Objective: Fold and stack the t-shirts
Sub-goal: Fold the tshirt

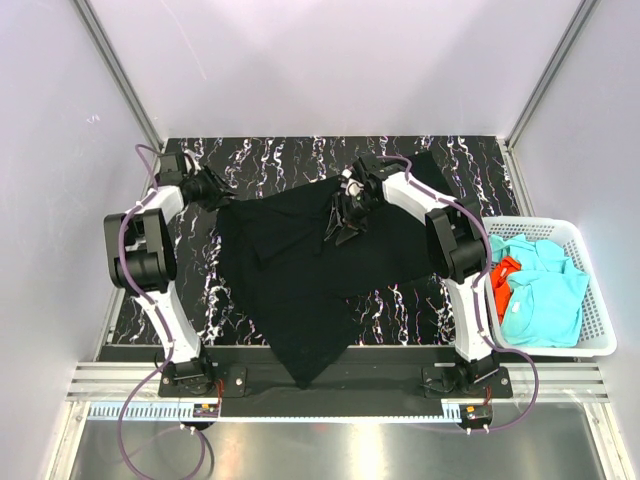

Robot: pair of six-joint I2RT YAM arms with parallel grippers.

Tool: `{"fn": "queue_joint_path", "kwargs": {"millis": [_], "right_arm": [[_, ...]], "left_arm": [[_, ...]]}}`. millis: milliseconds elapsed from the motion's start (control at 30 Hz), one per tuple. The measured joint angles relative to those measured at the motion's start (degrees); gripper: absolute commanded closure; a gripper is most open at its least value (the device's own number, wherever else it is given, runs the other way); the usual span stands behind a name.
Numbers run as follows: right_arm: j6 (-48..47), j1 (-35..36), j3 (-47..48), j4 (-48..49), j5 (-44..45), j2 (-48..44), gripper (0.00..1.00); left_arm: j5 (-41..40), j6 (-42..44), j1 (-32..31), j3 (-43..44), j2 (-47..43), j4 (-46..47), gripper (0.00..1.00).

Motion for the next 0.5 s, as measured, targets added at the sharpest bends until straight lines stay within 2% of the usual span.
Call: {"fn": "queue_joint_path", "kwargs": {"millis": [167,267,500], "right_arm": [[0.3,0.2,-1.1,0.9,-0.3,0.0,0.5],[0.3,0.2,-1.6,1.3,-0.3,0.0,0.5],[1.0,0.2,-2.5,2.0,-0.3,0.2,0.5]], "left_arm": [[-0.8,-0.5,0.3,2.5,3.3,-0.3,0.52],[-2.3,-0.4,0.6,2.5,3.4,-1.8,0.47],[-5.0,-0.3,0.7,2.1,3.0,-2.3,0.48]]}}
